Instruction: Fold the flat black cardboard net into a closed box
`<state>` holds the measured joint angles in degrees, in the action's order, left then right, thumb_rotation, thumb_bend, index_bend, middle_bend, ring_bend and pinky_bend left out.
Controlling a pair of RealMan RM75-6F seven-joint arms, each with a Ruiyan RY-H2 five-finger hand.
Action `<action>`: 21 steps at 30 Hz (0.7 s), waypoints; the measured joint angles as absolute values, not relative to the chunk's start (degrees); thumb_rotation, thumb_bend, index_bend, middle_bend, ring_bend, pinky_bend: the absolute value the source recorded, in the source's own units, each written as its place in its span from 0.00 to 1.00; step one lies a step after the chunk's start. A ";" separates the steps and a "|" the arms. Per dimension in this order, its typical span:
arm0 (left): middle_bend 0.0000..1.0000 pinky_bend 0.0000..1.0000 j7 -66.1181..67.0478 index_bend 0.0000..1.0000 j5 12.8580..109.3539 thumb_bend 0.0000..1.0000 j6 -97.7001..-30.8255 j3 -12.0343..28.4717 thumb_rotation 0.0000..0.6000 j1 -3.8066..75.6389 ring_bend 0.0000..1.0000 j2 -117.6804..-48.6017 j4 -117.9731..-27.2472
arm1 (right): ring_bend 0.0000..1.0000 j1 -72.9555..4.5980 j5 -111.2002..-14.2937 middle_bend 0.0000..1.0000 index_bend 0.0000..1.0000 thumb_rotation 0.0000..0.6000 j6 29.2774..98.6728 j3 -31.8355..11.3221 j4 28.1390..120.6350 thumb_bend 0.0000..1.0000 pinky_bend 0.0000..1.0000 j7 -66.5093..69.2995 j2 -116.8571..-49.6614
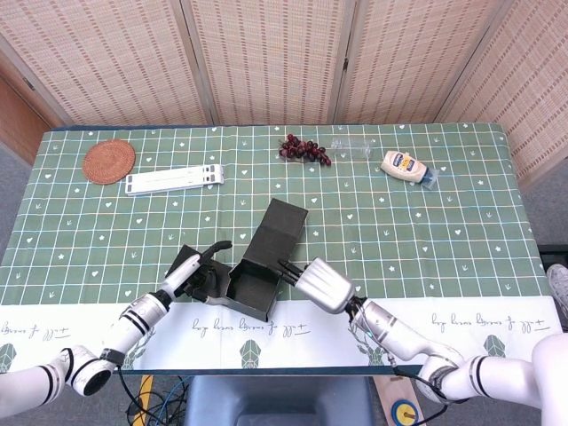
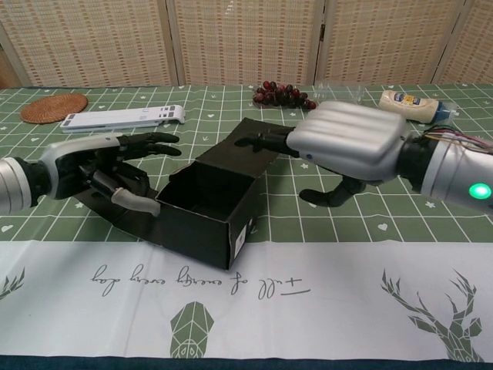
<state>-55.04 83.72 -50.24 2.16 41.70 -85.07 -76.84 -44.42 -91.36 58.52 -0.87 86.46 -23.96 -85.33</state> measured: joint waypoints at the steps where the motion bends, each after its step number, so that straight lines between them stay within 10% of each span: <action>1: 0.07 0.95 -54.88 0.04 83.62 0.13 -50.29 2.19 1.00 41.59 0.58 -84.84 -76.99 | 0.75 -44.06 -90.86 0.19 0.00 1.00 58.26 -0.49 86.91 0.41 1.00 -23.67 -84.75; 21: 0.07 0.95 -52.76 0.04 82.38 0.13 -54.56 3.45 1.00 37.08 0.58 -77.81 -82.36 | 0.75 -48.27 -79.39 0.18 0.00 1.00 46.10 -5.61 78.68 0.41 1.00 -22.60 -90.34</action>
